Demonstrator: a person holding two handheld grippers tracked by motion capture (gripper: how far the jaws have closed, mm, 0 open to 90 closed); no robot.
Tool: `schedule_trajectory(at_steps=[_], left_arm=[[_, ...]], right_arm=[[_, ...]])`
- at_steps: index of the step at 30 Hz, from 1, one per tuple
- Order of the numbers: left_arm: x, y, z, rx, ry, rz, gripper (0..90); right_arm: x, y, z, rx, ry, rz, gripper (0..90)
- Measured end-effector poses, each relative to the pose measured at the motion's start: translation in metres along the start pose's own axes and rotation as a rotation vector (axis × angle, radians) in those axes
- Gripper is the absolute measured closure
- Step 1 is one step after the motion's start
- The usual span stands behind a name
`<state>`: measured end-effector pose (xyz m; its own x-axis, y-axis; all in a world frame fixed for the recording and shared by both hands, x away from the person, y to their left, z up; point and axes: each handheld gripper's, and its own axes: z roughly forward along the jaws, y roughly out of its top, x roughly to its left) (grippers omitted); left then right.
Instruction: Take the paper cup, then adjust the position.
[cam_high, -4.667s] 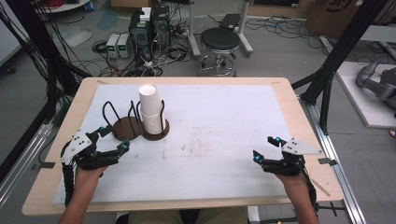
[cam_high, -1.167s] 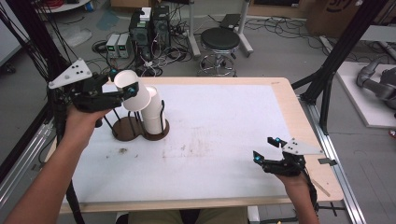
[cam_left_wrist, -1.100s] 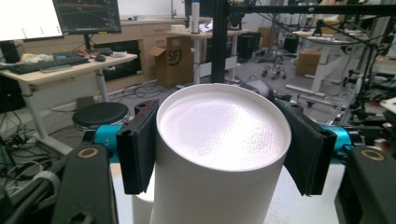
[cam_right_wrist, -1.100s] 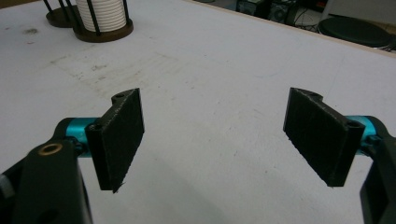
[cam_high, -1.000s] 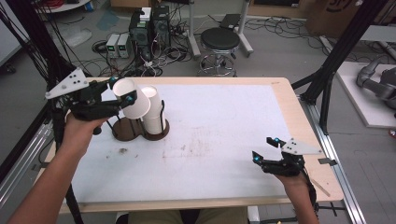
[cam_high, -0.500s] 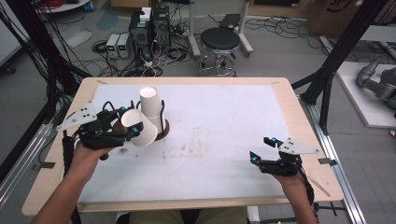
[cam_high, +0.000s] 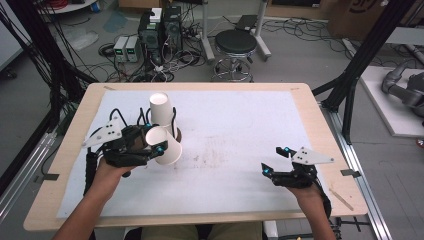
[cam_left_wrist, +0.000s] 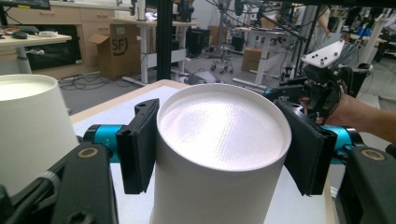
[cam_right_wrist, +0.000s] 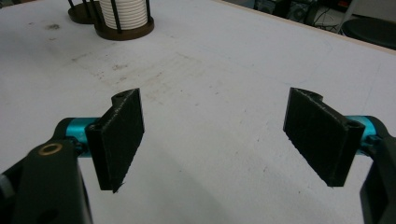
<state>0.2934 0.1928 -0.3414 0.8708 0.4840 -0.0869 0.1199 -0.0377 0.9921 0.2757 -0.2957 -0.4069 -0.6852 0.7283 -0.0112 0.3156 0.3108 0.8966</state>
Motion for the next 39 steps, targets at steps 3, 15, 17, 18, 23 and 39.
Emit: schedule_trajectory(at_steps=[3,15,17,18,23,39], left_arm=[[-0.003,-0.001,0.007,0.006,-0.011,0.004,34.5],[-0.009,-0.005,0.031,0.032,-0.066,0.010,34.5],[-0.011,-0.007,0.035,0.035,-0.074,0.009,34.5],[-0.012,-0.007,0.037,0.035,-0.080,0.010,34.5],[-0.015,-0.011,0.049,0.040,-0.104,0.014,34.5],[-0.025,-0.016,0.074,0.039,-0.173,0.020,34.5]], right_arm=[[0.002,0.002,-0.002,-0.018,0.010,-0.013,20.7],[0.010,0.010,0.006,-0.024,0.095,-0.034,20.7],[0.014,0.011,0.009,-0.024,0.113,-0.036,20.6],[0.015,0.012,0.011,-0.019,0.125,-0.035,20.6],[0.024,0.018,0.017,-0.018,0.173,-0.065,20.6],[0.048,0.033,0.034,-0.040,0.323,-0.120,20.0]])
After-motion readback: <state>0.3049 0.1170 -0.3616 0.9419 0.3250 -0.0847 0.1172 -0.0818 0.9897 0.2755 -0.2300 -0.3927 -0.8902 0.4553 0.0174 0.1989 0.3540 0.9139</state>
